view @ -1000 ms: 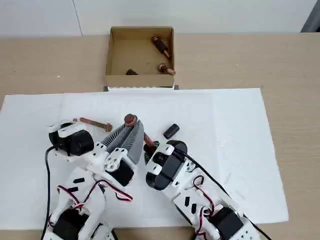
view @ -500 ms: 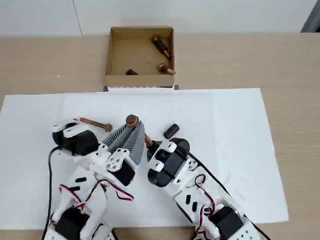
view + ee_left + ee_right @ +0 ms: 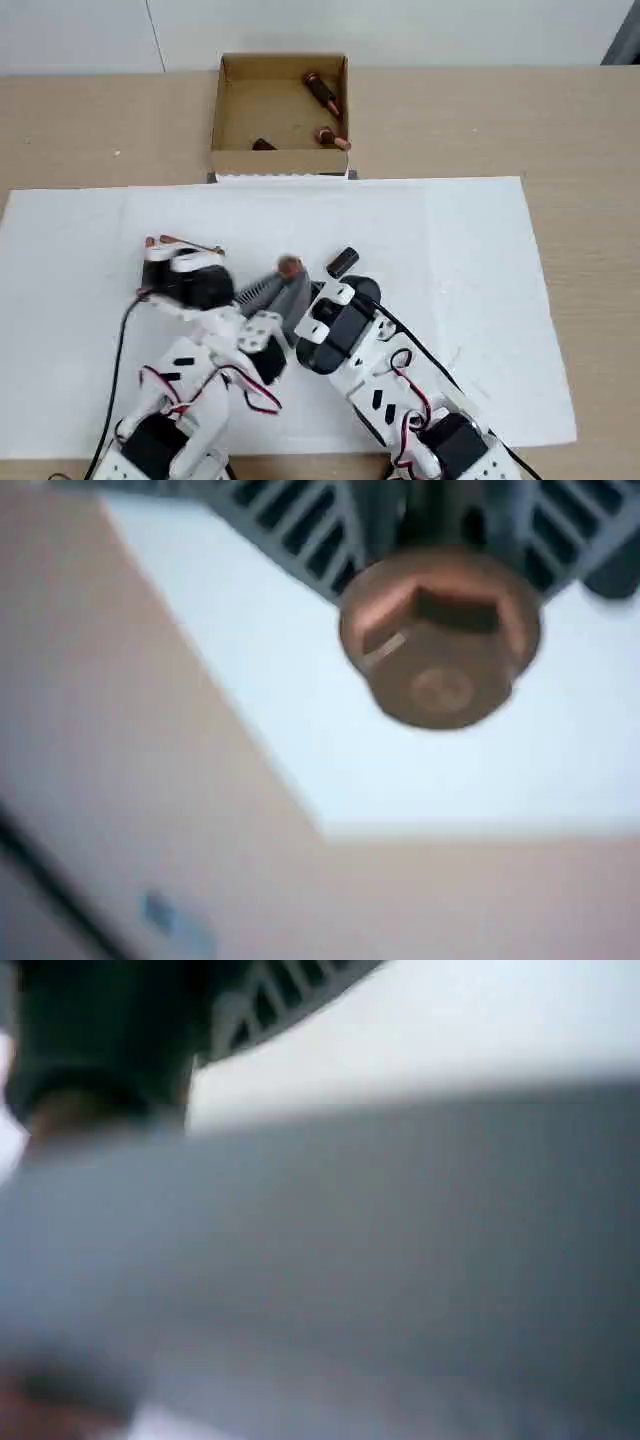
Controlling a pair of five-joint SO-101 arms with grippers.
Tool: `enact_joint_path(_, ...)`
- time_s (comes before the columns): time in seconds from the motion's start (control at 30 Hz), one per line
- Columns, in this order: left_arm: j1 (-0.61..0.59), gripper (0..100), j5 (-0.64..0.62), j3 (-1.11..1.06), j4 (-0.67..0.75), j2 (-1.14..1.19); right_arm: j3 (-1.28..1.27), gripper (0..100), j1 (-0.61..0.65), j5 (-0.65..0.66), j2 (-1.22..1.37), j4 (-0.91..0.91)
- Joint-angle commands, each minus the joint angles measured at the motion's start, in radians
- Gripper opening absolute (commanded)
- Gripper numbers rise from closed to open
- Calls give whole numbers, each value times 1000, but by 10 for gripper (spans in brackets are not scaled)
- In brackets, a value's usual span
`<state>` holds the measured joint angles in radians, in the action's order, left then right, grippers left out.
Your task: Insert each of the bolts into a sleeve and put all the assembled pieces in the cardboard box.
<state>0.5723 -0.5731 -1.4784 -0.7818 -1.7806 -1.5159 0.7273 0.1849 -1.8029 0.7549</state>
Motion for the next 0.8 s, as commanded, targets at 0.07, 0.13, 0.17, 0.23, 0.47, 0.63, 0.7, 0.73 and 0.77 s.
enact_joint_path(0.07,25,5,34,8,-114,-9,64,2,4,9,-10,-30)
enact_joint_path(0.13,21,5,77,7,-114,-9,64,2,4,9,-10,-30)
enact_joint_path(0.17,14,5,91,7,-114,-9,64,2,4,9,-10,-30)
enact_joint_path(0.23,-9,20,117,12,-110,-9,64,2,4,9,-10,-30)
enact_joint_path(0.47,-104,164,226,41,-109,-9,61,2,4,9,-10,-30)
enact_joint_path(0.63,-118,165,226,97,-127,-5,55,2,2,8,-10,-28)
enact_joint_path(0.7,-114,165,224,127,-153,-5,55,2,2,8,-10,-28)
enact_joint_path(0.73,-114,165,222,143,-163,-5,55,2,2,8,-10,-28)
enact_joint_path(0.77,-112,165,221,162,-173,-5,55,2,2,8,-10,-27)
